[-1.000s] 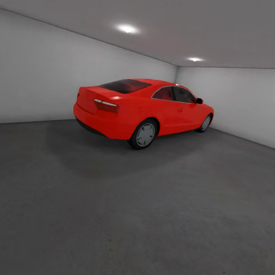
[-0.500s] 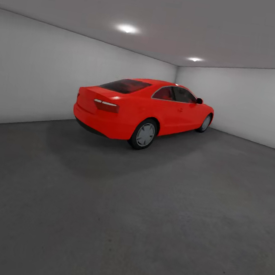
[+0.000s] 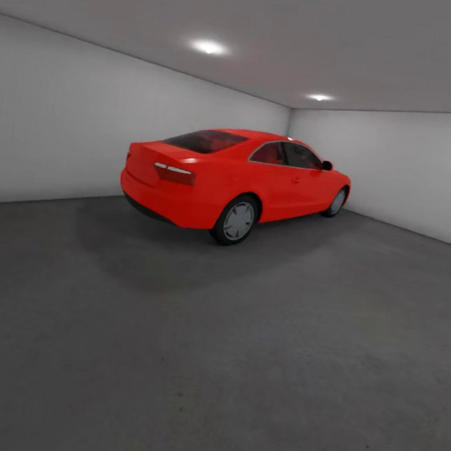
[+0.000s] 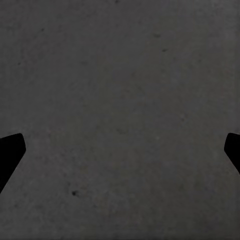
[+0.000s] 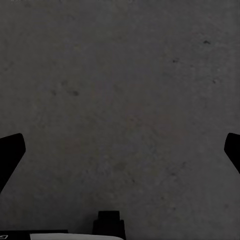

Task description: Move the two storage containers from the living room to the garage. In the garage, place one container on the floor and stack the other container on top of it (either order is fine).

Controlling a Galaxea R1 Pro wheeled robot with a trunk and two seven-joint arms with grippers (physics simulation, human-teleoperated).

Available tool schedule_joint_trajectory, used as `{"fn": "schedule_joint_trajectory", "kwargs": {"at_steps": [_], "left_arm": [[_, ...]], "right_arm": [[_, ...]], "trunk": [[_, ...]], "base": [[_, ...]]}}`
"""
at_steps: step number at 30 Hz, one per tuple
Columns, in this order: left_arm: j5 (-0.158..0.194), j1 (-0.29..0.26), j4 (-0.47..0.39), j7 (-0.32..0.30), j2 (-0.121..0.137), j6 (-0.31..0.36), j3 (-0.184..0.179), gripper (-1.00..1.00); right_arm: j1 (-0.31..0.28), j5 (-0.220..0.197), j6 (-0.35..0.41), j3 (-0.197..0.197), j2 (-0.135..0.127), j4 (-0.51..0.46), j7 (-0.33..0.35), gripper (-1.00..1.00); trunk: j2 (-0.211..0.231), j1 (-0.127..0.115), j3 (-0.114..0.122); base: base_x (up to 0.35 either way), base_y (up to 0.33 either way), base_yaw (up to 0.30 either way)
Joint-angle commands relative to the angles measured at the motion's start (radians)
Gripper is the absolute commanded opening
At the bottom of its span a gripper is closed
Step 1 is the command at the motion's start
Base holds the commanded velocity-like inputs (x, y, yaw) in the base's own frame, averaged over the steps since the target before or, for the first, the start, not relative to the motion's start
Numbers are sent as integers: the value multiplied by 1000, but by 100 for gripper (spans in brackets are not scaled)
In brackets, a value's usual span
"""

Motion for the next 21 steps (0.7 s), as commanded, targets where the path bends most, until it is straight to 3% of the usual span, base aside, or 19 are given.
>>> {"fn": "schedule_joint_trajectory", "kwargs": {"at_steps": [1,16,17,18,20,21], "left_arm": [[0,0,-1,-2,0,-2,1,100],[-1,0,19,-4,-1,1,0,100],[-1,0,44,-4,-1,1,-1,100],[-2,0,119,-5,-3,7,-2,100],[-2,0,144,-6,-3,11,-2,100],[-3,0,216,-6,-4,39,-2,100]], "right_arm": [[0,0,6,0,0,-2,3,100],[0,0,8,0,0,7,3,100],[1,1,9,0,0,24,3,100],[1,3,7,1,0,137,2,100],[1,4,6,2,0,194,2,100],[1,6,-18,3,0,292,2,100]], "trunk": [[-1,0,-1],[-1,0,-1],[-1,0,-1],[-1,0,-1],[-1,0,-1],[-1,0,-1]], "base": [[0,0,0],[0,0,0],[0,0,0],[0,0,0],[0,0,0],[0,0,0]]}}
